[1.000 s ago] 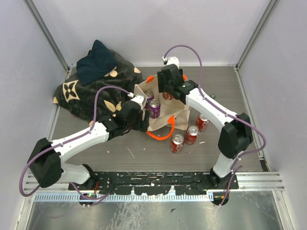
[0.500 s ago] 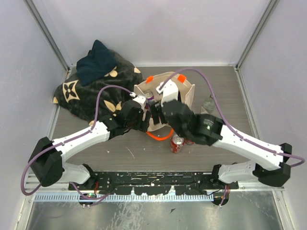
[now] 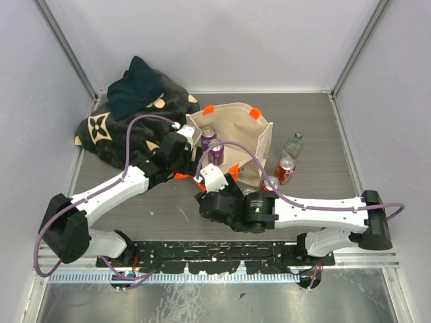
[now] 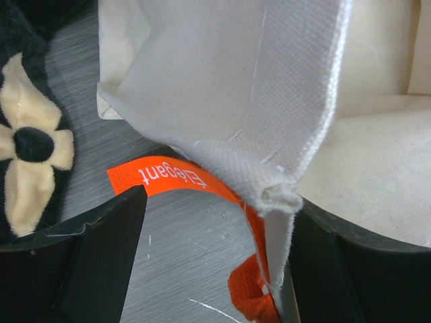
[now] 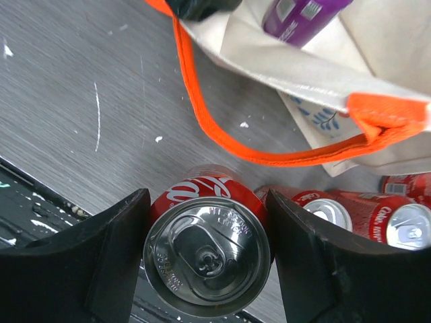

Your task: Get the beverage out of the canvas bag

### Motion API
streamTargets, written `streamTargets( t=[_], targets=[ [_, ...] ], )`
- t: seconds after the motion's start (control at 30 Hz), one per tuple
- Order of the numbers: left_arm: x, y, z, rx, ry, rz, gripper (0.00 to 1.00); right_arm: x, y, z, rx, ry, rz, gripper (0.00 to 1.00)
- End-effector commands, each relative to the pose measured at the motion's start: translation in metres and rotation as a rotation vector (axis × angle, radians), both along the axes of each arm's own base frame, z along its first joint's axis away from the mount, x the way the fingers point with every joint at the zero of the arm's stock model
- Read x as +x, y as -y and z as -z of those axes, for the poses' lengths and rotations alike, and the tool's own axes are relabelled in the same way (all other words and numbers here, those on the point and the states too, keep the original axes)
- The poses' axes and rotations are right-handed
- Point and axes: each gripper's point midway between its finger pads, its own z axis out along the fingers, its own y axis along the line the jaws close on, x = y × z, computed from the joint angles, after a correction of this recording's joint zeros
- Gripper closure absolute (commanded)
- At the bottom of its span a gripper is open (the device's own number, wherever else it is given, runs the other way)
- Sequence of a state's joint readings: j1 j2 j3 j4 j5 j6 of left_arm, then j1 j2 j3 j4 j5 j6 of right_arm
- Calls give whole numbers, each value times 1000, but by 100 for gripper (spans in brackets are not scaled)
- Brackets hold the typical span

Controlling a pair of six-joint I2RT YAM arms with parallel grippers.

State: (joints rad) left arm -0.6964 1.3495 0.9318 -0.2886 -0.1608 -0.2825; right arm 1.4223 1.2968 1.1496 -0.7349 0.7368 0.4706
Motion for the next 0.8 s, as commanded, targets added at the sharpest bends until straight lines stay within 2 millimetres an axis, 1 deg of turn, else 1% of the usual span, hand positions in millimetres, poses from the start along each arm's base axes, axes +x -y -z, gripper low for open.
streamTargets(
  t=[0.0, 0.1, 0.23, 0.47, 0.5, 0.53, 0.57, 0.6, 0.63, 0.67, 0.7, 0.73, 0.77],
  targets=[
    [8, -3, -14, -17, 40, 3, 14, 10, -27, -5, 165, -16, 40, 99],
    [8, -1, -14, -26, 37, 8, 14, 15, -32, 20, 186, -84, 30, 99],
    [6, 0, -12, -29, 27, 13, 14, 26, -25, 48, 193, -145, 60, 99],
    [4, 1, -8, -39, 12, 10, 14, 28, -17, 82, 118, -188, 86, 99],
    [4, 1, -8, -40, 12, 10, 14, 28, -16, 86, 107, -189, 90, 95],
    [4, 1, -7, -39, 8, 9, 14, 29, -16, 88, 101, -189, 92, 87],
    [4, 1, -6, -38, 6, 10, 13, 29, -15, 90, 95, -187, 94, 77],
    [4, 1, -5, -39, 3, 9, 14, 30, -15, 90, 90, -182, 96, 63],
    [4, 1, -5, -39, 0, 9, 13, 31, -14, 89, 87, -176, 99, 44],
    [3, 2, -4, -39, -2, 9, 13, 32, -14, 86, 86, -168, 103, 30],
    [3, 1, -3, -40, -6, 6, 13, 33, -13, 83, 82, -159, 107, 22],
    [2, 1, -3, -42, -6, 6, 13, 34, -12, 78, 75, -145, 110, 18],
    [2, 1, -2, -44, -7, 6, 13, 35, -12, 70, 70, -126, 111, 17]
  ],
)
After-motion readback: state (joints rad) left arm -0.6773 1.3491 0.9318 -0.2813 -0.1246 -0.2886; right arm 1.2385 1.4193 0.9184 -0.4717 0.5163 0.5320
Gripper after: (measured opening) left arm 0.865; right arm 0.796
